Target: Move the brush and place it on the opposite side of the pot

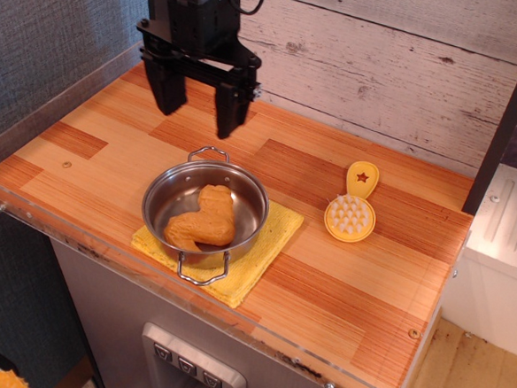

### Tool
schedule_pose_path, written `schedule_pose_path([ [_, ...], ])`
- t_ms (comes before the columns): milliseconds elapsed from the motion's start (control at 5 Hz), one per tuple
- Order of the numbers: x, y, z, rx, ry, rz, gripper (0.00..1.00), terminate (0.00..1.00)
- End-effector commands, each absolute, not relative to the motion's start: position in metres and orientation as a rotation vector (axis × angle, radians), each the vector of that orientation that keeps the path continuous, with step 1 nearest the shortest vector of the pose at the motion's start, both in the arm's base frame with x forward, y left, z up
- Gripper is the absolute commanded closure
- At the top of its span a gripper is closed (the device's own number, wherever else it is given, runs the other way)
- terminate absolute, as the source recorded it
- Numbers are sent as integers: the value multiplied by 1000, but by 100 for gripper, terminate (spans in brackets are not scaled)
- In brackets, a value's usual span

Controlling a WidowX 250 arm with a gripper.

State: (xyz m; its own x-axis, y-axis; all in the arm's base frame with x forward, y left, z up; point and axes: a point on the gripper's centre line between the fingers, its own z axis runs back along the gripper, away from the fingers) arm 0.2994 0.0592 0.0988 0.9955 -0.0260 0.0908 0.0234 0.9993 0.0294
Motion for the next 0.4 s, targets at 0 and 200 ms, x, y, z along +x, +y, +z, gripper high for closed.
schedule_pose_path([
  [0, 293, 61, 106, 47, -128, -40, 0, 0],
  [200, 293, 61, 106, 47, -128, -40, 0, 100],
])
